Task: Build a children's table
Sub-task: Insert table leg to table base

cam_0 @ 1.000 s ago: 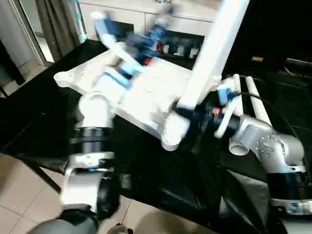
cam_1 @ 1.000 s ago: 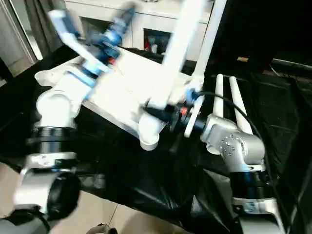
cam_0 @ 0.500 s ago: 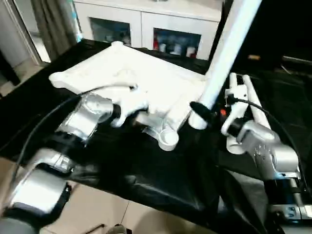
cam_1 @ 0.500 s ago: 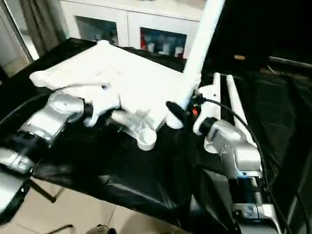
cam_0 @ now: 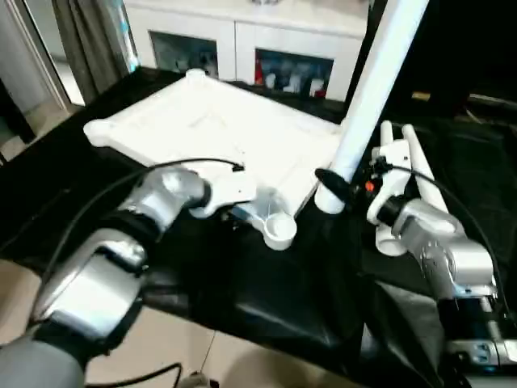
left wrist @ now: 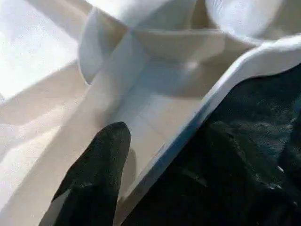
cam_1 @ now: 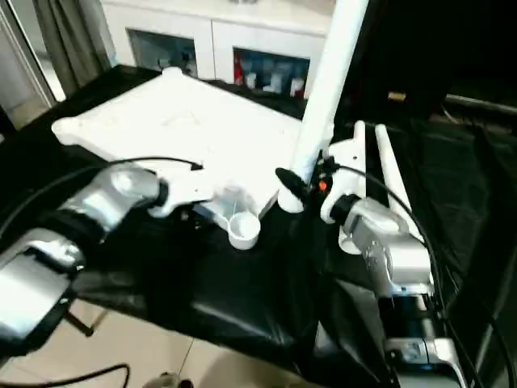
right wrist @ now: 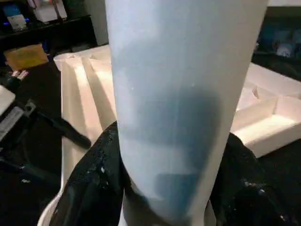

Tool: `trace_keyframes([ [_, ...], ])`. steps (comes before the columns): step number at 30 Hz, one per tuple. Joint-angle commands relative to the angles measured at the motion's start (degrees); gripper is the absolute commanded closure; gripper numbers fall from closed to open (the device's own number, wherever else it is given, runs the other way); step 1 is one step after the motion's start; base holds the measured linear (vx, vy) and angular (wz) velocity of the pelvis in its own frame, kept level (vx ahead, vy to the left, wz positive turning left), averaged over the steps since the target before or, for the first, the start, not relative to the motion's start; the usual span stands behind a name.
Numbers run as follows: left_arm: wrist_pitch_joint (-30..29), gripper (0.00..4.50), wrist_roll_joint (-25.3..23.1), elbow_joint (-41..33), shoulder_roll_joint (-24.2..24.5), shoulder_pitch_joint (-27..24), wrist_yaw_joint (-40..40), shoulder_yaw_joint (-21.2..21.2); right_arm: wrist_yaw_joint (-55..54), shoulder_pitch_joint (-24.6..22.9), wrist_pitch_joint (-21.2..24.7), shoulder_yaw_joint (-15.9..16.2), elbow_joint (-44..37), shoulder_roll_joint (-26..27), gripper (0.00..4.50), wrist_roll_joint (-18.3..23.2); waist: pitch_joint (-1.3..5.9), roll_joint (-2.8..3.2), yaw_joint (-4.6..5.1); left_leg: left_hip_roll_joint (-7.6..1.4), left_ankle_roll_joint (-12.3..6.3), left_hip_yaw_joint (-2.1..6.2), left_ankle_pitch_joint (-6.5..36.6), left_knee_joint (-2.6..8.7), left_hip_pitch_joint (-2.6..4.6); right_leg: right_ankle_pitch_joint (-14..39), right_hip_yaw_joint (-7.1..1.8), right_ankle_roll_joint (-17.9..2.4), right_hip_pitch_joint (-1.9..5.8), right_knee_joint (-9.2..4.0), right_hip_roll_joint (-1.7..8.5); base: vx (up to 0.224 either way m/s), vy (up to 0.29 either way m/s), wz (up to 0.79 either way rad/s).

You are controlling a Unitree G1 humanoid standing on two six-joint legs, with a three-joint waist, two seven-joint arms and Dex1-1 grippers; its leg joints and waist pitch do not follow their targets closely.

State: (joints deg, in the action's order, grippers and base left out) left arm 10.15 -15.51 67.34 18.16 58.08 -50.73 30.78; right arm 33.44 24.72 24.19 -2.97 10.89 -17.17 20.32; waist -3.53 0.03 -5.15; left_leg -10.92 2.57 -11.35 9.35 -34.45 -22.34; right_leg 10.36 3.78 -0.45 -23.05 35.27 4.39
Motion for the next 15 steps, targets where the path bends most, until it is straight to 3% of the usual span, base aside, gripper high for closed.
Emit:
trace_keyframes([
  [1,0.87,1.54,-1.07,1.76,-0.48,0.81,0.86,0.60,-0.19,-0.01,-0.01,-0.25,-2.24,-0.95,2.57,-0.11,4.96,0.12,-0.04,-2.05,-1.45,1.30,9.28,3.45,1.51,3.55,-2.60,-14.09,3.50,-3.59,4.09,0.000,0.000,0.00],
  [9,1.30,2.09,-1.29,5.45,-1.75,2.29,-5.33,-0.91,0.10,-0.46,0.16,0.15,-2.54,-1.17,2.57,-0.77,4.79,0.00,-0.09,-2.13,-1.62,1.32,10.08,3.55,1.65,5.64,-2.58,-14.45,3.45,-3.91,4.28,0.000,0.000,0.00],
  [15,1.80,2.47,-3.53,5.41,-1.17,3.87,-12.94,1.26,0.49,0.25,-0.48,0.78,-1.27,-1.41,2.57,-1.34,4.77,-0.22,-0.15,-2.19,-2.13,1.30,9.36,3.59,1.60,4.43,-2.61,-14.94,3.52,-3.75,4.40,0.000,0.000,0.00],
])
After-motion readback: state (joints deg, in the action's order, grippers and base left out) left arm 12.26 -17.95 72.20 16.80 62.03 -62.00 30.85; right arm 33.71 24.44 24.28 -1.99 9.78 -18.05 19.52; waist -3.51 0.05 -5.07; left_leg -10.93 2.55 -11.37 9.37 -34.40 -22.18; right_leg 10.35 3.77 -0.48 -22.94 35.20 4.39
